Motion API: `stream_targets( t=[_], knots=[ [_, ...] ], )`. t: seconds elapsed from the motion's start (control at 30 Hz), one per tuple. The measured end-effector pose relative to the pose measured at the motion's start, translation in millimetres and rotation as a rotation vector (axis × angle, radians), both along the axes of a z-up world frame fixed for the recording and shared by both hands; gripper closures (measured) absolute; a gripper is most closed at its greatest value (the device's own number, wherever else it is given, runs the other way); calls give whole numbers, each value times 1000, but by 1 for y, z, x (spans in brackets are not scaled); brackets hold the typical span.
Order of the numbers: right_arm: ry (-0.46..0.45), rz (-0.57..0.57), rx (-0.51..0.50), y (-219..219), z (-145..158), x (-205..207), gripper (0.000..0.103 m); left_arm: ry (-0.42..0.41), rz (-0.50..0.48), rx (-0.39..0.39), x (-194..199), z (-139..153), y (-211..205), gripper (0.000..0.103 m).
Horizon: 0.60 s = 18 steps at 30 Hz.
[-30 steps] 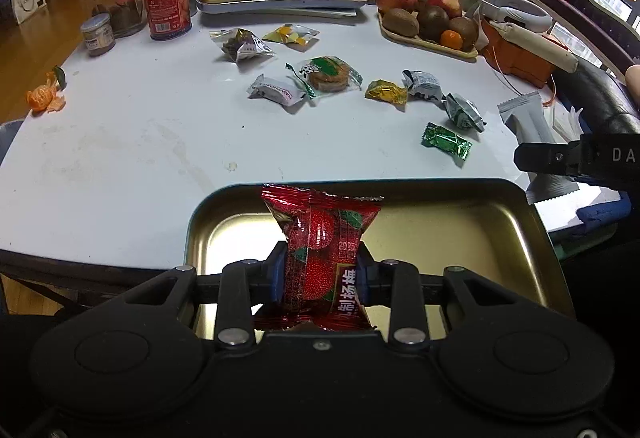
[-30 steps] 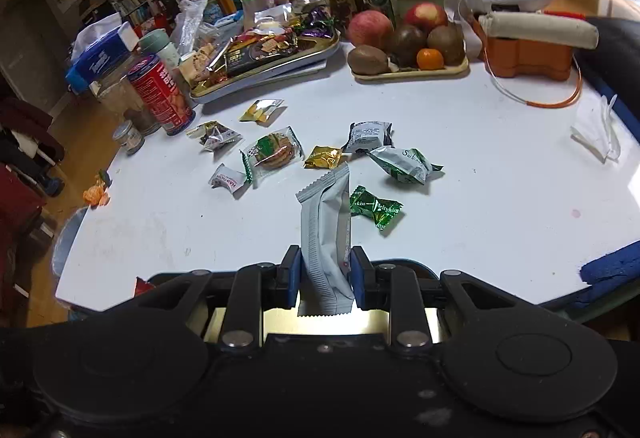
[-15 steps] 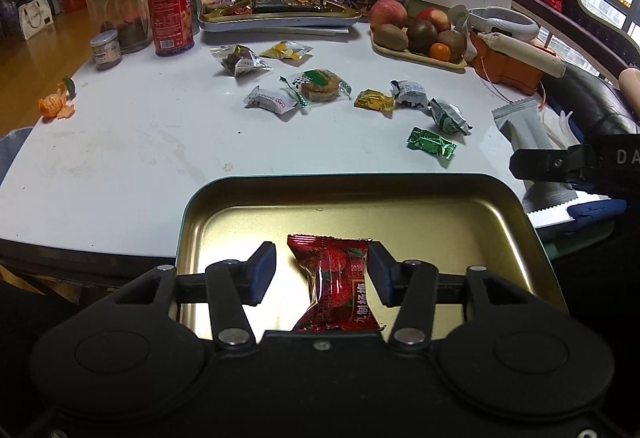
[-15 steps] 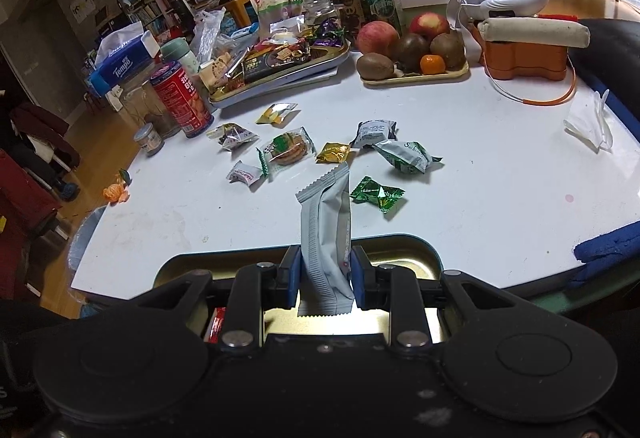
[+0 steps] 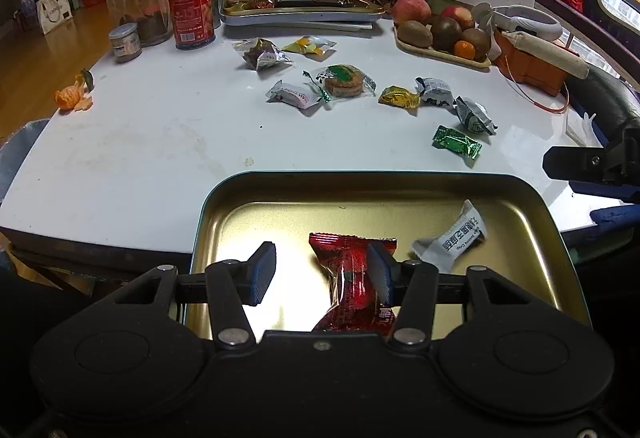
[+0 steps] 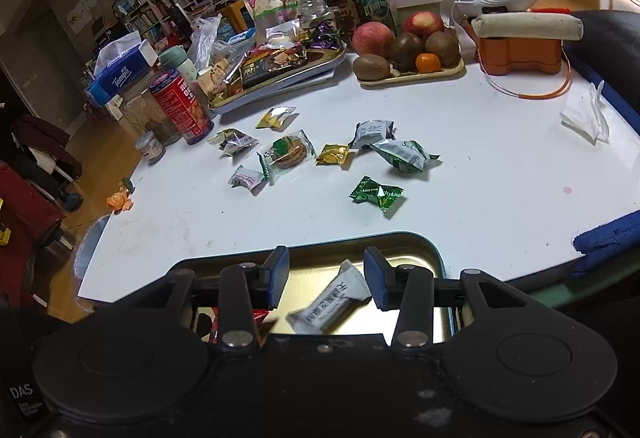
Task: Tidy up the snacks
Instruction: 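Lower the grey stick pack into the gold tray and open the right gripper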
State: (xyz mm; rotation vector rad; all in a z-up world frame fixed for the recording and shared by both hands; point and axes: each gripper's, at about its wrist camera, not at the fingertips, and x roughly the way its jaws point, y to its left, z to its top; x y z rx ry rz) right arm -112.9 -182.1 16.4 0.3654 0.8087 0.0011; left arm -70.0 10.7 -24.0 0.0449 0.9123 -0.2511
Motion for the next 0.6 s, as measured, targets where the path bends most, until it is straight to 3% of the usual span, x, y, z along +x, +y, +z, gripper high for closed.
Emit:
stream_targets(
  t=[0.37,0.47,0.6],
  knots=[
    [63,6,-14,5,-8,5,56,0,-7,44,0,-1,-5,44],
    [85,4,-17,5,-11,6,51,-8,-4,49,-1,-1,-5,38],
    [111,0,-24,6,-14,8,44,-36,22,83,-3,0,-6,38]
  ],
)
